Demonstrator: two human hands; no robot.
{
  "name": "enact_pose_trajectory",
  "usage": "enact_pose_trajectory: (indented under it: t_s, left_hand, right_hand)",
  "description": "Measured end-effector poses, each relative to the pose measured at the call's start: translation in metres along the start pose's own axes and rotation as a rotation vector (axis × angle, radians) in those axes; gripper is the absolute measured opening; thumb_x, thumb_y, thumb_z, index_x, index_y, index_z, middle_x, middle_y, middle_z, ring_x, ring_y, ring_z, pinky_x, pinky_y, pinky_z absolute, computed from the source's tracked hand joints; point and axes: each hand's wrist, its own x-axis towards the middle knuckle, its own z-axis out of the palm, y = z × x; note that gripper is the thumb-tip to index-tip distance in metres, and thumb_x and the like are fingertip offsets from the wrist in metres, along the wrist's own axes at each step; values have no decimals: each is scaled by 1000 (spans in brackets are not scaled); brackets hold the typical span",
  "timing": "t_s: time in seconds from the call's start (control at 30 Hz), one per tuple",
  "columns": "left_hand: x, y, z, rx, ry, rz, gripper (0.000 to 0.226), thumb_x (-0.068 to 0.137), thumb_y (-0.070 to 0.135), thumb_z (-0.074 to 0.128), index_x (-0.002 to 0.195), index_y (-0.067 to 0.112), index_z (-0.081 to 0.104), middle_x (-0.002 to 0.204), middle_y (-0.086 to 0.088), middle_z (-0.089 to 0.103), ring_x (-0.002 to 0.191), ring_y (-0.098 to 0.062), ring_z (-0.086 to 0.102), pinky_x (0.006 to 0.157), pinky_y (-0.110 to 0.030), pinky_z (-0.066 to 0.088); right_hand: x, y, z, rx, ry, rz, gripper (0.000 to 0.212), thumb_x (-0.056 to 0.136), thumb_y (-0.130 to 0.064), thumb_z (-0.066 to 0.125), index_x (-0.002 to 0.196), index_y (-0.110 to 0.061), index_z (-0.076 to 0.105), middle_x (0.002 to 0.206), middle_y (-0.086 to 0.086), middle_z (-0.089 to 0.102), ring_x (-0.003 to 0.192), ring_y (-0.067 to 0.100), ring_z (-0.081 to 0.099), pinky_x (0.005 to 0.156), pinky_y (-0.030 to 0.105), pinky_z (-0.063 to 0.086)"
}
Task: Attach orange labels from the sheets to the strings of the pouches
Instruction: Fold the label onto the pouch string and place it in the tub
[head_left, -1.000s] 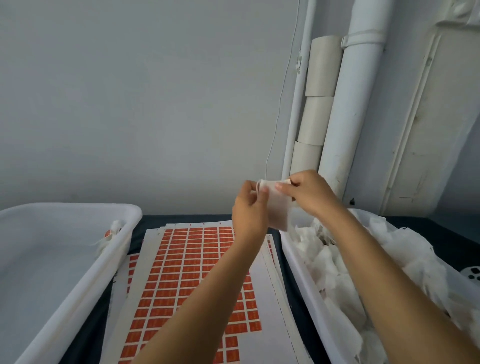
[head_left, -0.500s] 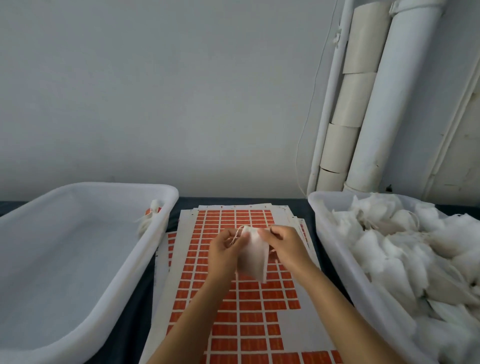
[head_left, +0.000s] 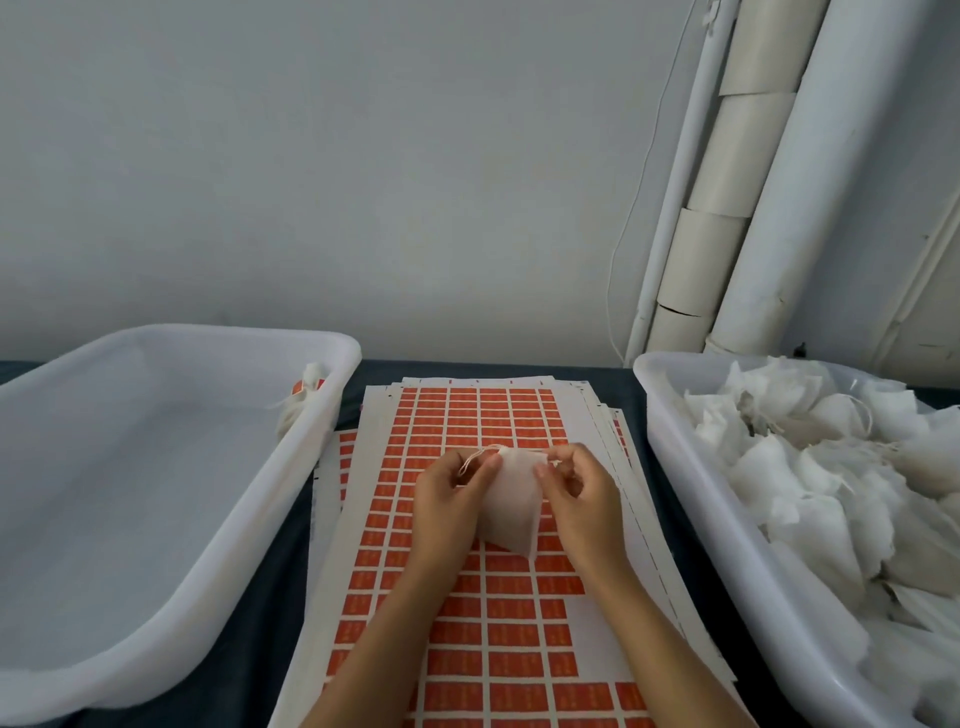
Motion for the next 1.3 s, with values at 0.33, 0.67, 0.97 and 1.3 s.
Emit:
enact_pose_trajectory:
  t_s: [0.33,0.67,0.97,1.3]
  left_hand:
    - [-2,6,-14,-159,-368,206,14,90,11,60,97,10,72,87,0,73,82,-19,70,68,-20,55]
    - [-9,5,-4,31,-130,317,46,70,8,81,96,30,49,84,11,62,75,-4,64,58,-13,52]
    - [-4,0,-8,17,-337,112,13,80,31,68,92,29,64,75,23,67,70,2,62,58,-8,48]
    - [-5,0,-11,-60,-327,160,24,79,38,61,80,15,66,66,12,65,62,-5,59,58,-11,47]
  right_hand:
    - [-12,-12,0,277,-273,-45,21,85,-35,61,95,-24,47,91,-9,63,88,6,64,70,17,53]
    - [-13,-10,-1,213,-197,-122,6,90,-22,58,91,-28,57,89,-19,65,89,4,65,73,16,54]
    - [-9,-13,-11,193,-186,-179,6,80,-22,68,80,-27,70,92,-19,69,93,0,63,74,8,49]
    - [-12,-8,-15,-87,-79,-313,1,86,-32,60,85,-31,59,82,-24,62,88,-3,60,70,5,47]
